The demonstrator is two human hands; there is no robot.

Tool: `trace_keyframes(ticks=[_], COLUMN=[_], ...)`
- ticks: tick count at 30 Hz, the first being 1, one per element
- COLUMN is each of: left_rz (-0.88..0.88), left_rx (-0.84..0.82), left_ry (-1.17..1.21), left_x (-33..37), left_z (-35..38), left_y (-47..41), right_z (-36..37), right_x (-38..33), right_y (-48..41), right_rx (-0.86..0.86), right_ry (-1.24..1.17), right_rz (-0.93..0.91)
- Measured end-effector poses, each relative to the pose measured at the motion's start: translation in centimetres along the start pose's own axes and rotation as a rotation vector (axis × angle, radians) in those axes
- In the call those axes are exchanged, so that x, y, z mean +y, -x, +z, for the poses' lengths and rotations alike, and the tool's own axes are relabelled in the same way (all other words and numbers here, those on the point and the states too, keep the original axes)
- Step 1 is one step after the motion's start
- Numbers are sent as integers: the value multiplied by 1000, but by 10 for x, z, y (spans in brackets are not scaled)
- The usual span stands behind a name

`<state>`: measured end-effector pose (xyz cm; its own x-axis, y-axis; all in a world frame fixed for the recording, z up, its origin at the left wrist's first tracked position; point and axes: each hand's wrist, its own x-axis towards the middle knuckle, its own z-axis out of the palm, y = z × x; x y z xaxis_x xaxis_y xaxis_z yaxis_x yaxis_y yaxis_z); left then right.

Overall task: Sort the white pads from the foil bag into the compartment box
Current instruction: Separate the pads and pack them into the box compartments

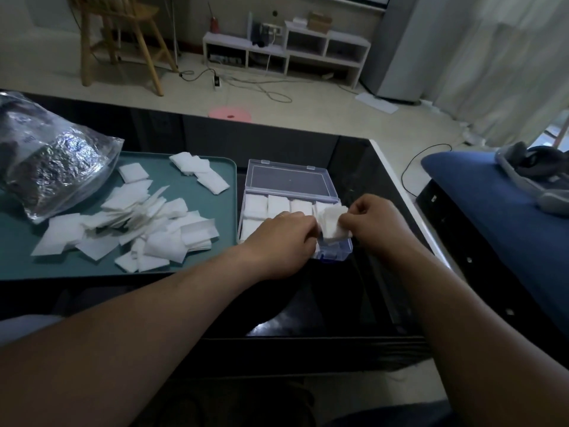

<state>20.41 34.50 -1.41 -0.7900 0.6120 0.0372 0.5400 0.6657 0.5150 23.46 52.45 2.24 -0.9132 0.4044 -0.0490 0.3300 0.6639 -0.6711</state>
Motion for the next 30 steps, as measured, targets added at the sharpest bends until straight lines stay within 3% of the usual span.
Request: trace_keyframes(ticks=[11, 17, 21, 26, 30], left_rz=[22, -10, -15, -15, 8], left_rx=[-20, -5, -13, -23, -21], left_ry=[-9, 52, 44, 52, 6], left_x=[-6, -2, -3, -6, -7], left_z=[1, -3, -3, 0, 4], left_y=[-4, 0, 1, -1, -2], right_z=[6, 15, 24, 23, 22], right_x=[2, 2, -1, -4, -2], right_y=[2, -2, 5, 3, 3], right_rx=[-42, -24, 64, 9, 47], right_ry=[124, 182, 350, 401, 596], right_rz=[-79, -32, -95, -95, -134])
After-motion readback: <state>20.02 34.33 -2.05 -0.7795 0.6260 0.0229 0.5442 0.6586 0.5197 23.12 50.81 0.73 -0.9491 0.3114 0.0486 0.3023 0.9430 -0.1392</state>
